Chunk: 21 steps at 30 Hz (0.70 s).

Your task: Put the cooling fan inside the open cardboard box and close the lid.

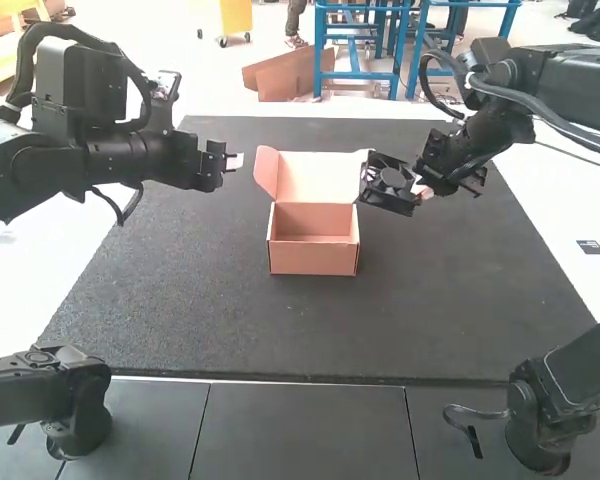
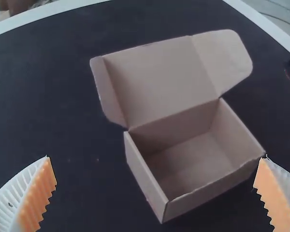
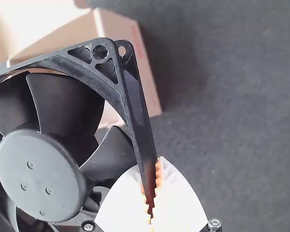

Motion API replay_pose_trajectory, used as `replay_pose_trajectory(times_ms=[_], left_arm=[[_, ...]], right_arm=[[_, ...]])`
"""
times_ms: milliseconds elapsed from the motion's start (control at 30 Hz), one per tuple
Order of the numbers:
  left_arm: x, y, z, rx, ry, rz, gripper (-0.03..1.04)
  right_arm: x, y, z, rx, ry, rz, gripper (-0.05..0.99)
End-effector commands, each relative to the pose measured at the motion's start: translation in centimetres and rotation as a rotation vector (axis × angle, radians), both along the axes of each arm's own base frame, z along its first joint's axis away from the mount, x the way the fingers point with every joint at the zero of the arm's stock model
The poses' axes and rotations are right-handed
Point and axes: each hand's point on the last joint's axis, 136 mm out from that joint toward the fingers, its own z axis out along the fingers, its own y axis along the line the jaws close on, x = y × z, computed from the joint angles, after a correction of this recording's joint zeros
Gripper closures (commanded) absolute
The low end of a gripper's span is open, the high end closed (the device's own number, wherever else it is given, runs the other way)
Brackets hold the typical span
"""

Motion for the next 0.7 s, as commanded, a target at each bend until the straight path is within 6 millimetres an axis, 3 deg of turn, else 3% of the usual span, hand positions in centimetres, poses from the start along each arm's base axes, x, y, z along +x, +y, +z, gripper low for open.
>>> replay_pose_trajectory(times_ms=[0, 300, 500, 600, 667], left_arm=[[0.1, -0.2, -0.1, -0.008, 0.003, -0.001, 0.04], [-0.4, -0.1, -0.9, 0.010, 0.037, -0.006, 0.04], [-0.5, -0.1, -0.2, 0.006, 0.027, -0.011, 0.04], [-0.5, -0.2, 0.2, -0.001, 0.017, -0.011, 0.04], [-0.4, -0.2, 0.4, -0.003, 0.011, -0.011, 0.04]], right_arm=[[-1.0, 2.0, 1.5, 0.071, -0.007, 0.007, 0.94], [-4.1, 8.2, -0.3, 0.071, 0.042, 0.179, 0.94], [-5.3, 12.4, -1.7, 0.060, 0.067, 0.276, 0.94], [-5.1, 14.1, -2.1, 0.049, 0.065, 0.304, 0.94], [-3.9, 14.8, -2.2, 0.026, 0.042, 0.292, 0.94]])
